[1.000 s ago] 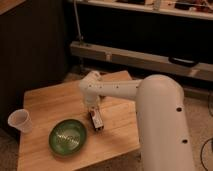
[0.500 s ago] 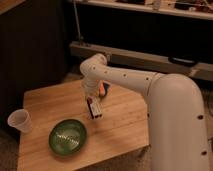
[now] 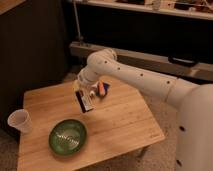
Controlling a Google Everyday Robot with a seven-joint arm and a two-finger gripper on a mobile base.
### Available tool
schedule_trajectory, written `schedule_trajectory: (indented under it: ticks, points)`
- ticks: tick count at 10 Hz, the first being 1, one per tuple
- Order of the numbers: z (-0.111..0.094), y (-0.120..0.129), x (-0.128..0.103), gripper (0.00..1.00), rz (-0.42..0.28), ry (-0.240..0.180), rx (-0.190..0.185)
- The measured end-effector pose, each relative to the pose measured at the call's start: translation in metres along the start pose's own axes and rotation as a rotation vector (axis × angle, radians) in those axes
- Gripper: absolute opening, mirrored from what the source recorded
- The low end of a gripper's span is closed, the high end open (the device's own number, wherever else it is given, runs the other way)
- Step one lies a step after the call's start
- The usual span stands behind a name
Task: Place the eraser in the ceramic cup
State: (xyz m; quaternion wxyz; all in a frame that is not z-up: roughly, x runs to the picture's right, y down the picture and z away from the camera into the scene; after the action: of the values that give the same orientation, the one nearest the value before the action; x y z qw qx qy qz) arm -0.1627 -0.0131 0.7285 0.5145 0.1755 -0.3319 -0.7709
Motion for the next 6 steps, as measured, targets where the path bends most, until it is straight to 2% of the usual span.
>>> schedule_trajectory:
  ticks: [3, 6]
  points:
    - [-0.012, -0.069, 0.022, 0.0, -0.143, 0.107, 0.111]
    - [-0.026, -0.113, 0.061, 0.0, -0.237, 0.191, 0.164]
